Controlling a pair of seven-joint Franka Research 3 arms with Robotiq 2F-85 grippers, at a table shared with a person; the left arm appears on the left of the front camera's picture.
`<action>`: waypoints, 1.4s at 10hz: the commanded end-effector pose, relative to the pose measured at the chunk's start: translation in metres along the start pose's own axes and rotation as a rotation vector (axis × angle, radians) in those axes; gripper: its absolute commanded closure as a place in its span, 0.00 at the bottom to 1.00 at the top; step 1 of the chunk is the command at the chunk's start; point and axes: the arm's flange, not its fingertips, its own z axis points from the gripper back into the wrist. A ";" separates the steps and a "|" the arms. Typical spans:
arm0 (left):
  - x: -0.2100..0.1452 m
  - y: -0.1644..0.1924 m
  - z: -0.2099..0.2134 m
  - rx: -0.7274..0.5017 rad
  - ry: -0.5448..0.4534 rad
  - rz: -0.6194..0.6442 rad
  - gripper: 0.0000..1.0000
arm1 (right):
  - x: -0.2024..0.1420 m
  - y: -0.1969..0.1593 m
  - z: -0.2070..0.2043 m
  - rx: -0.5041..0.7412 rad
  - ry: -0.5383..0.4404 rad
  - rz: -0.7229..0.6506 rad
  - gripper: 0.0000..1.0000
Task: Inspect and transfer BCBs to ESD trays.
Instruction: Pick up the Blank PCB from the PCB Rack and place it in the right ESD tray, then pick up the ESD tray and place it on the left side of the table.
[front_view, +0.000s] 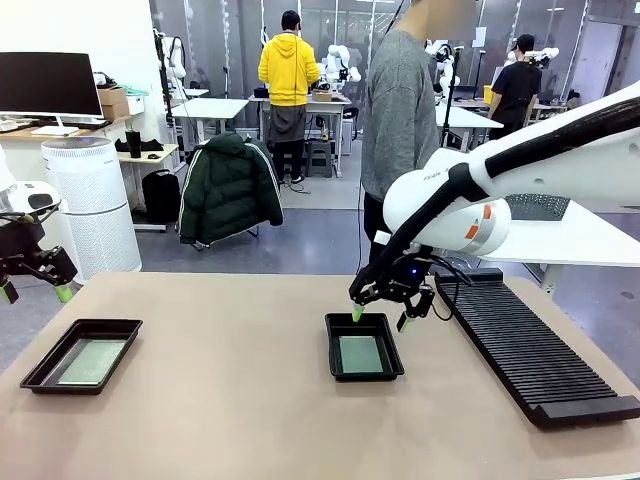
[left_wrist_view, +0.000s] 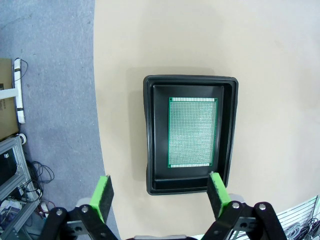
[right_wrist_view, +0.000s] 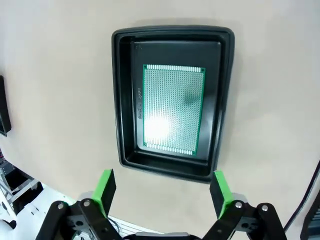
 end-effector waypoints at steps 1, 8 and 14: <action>-0.001 0.001 -0.001 0.002 -0.008 -0.002 0.00 | -0.013 -0.012 0.018 -0.015 -0.004 0.008 0.00; -0.001 0.001 -0.001 0.002 -0.008 -0.002 0.00 | -0.016 -0.011 0.028 -0.005 -0.014 -0.008 0.00; -0.001 0.001 -0.001 0.002 -0.008 -0.002 0.00 | -0.016 -0.011 0.028 -0.005 -0.014 -0.008 0.00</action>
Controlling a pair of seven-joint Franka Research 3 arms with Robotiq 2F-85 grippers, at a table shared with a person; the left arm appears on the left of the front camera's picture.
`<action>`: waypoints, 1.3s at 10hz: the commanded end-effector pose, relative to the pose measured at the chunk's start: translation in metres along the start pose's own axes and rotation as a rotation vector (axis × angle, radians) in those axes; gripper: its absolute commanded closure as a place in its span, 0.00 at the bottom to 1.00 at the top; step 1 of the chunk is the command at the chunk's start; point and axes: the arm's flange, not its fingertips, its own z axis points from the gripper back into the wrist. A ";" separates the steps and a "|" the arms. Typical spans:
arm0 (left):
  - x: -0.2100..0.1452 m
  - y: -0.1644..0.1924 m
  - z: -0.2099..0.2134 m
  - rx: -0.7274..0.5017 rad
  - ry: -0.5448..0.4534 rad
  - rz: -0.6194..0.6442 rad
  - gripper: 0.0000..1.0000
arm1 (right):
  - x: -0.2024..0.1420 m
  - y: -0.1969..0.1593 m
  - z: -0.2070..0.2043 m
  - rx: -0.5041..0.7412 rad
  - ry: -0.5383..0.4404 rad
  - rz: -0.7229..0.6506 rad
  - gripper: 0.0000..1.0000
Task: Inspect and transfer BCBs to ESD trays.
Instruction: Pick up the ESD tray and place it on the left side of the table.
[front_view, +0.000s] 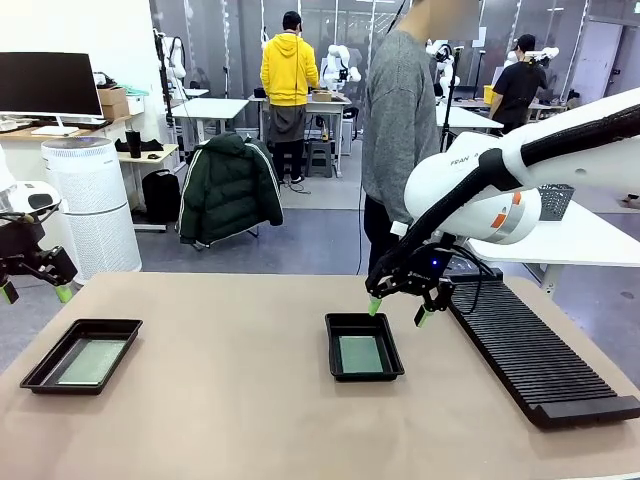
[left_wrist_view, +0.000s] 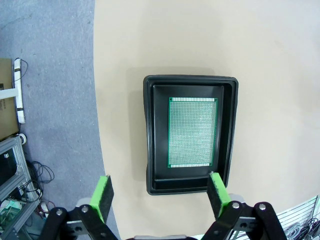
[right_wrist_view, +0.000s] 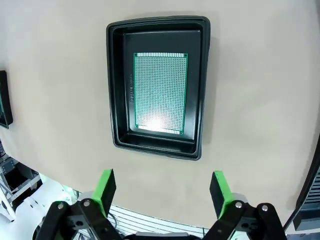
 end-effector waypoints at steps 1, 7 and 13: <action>-0.001 0.001 -0.001 0.002 -0.008 -0.002 0.00 | 0.001 0.002 -0.002 0.002 -0.006 -0.002 0.00; 0.001 -0.019 0.008 -0.027 -0.010 -0.006 0.00 | -0.022 -0.028 0.025 0.032 -0.018 -0.039 0.00; -0.016 -0.156 0.028 -0.245 -0.038 0.061 0.00 | -0.031 -0.129 0.051 0.179 -0.071 -0.026 0.00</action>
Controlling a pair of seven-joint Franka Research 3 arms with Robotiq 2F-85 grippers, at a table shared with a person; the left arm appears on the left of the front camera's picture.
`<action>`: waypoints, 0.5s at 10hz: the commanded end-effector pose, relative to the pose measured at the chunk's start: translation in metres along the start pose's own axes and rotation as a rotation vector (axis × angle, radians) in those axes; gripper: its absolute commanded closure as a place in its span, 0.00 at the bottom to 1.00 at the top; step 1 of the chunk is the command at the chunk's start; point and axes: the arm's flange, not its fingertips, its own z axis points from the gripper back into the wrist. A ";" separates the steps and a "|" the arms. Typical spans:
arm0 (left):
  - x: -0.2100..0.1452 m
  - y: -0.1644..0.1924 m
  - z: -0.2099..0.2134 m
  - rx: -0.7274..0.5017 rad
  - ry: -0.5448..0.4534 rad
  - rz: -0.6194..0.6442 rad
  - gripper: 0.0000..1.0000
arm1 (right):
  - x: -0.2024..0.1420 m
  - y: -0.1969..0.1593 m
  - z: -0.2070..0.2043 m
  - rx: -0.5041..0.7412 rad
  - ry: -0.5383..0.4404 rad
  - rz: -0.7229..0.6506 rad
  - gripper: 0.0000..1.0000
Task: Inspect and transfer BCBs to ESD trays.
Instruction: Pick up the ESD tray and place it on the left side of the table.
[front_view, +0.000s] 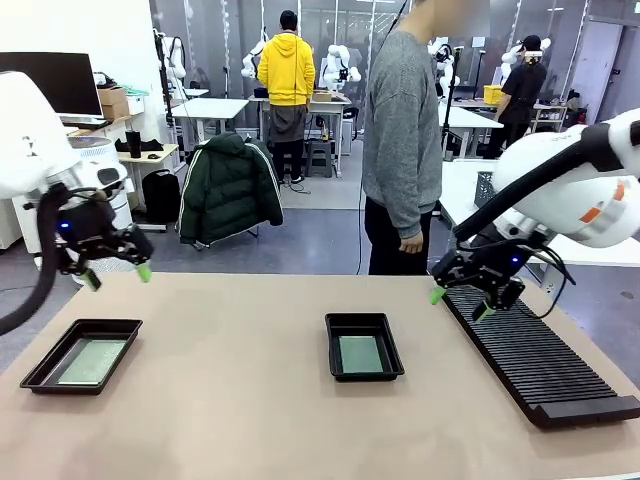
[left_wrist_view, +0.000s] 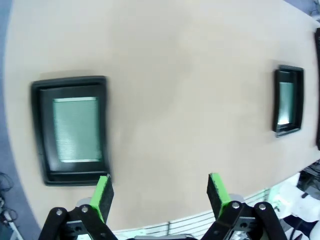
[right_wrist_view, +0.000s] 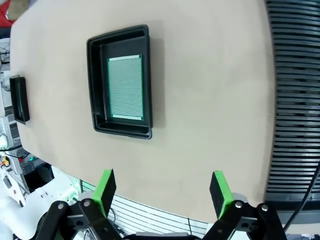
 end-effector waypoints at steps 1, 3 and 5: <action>-0.012 -0.029 -0.013 -0.055 -0.022 0.062 0.00 | 0.000 -0.023 -0.002 0.058 0.008 0.029 0.00; -0.014 -0.081 -0.029 -0.046 -0.018 0.076 0.00 | 0.008 -0.049 -0.004 0.092 0.004 0.057 0.00; -0.012 -0.125 -0.044 -0.024 -0.025 0.076 0.00 | 0.014 -0.060 -0.010 0.103 0.014 0.103 0.00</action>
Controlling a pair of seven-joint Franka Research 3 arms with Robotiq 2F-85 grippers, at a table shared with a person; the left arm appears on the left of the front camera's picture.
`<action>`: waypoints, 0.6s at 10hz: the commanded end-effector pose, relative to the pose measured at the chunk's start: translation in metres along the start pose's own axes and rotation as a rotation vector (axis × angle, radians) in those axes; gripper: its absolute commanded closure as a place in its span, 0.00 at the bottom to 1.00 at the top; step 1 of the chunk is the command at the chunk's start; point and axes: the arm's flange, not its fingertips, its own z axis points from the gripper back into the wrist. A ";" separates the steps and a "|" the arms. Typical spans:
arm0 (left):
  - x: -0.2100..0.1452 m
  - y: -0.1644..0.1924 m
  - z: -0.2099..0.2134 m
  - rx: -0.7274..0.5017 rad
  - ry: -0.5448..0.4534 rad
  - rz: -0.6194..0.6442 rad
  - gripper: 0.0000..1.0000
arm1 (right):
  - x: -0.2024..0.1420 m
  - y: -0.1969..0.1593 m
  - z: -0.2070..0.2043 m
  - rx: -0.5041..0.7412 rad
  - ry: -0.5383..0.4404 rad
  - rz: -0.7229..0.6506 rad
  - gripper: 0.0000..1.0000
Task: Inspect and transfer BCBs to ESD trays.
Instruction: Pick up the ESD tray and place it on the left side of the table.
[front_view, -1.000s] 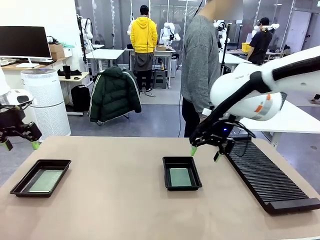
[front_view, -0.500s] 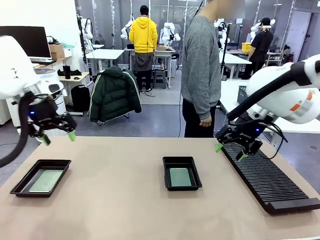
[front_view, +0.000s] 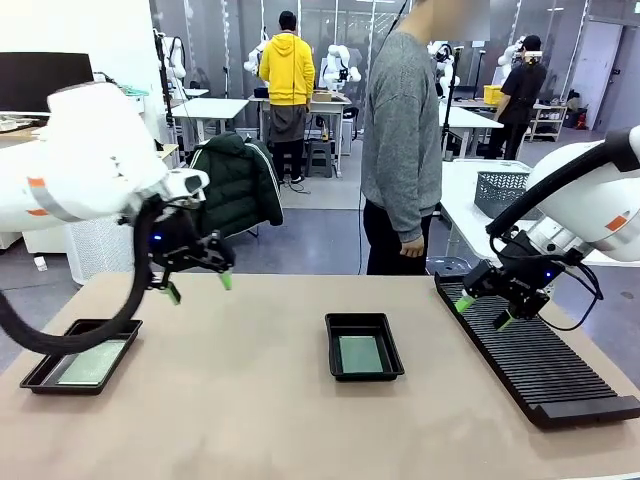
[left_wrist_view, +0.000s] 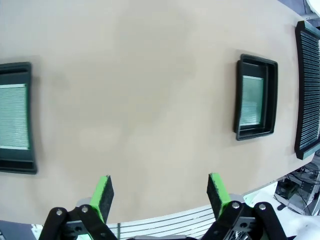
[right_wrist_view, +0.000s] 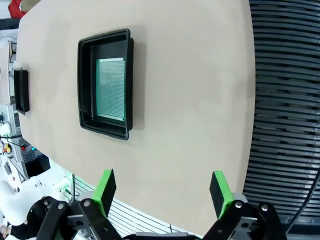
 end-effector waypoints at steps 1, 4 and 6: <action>0.008 -0.033 -0.018 0.020 -0.039 0.026 0.00 | 0.007 -0.006 -0.007 0.044 0.012 0.044 0.00; 0.010 -0.080 -0.042 0.067 -0.068 0.023 0.00 | 0.002 -0.005 -0.007 0.011 0.013 0.032 0.00; 0.016 -0.106 -0.059 0.094 -0.068 0.023 0.00 | 0.002 -0.005 -0.007 0.011 0.013 0.032 0.00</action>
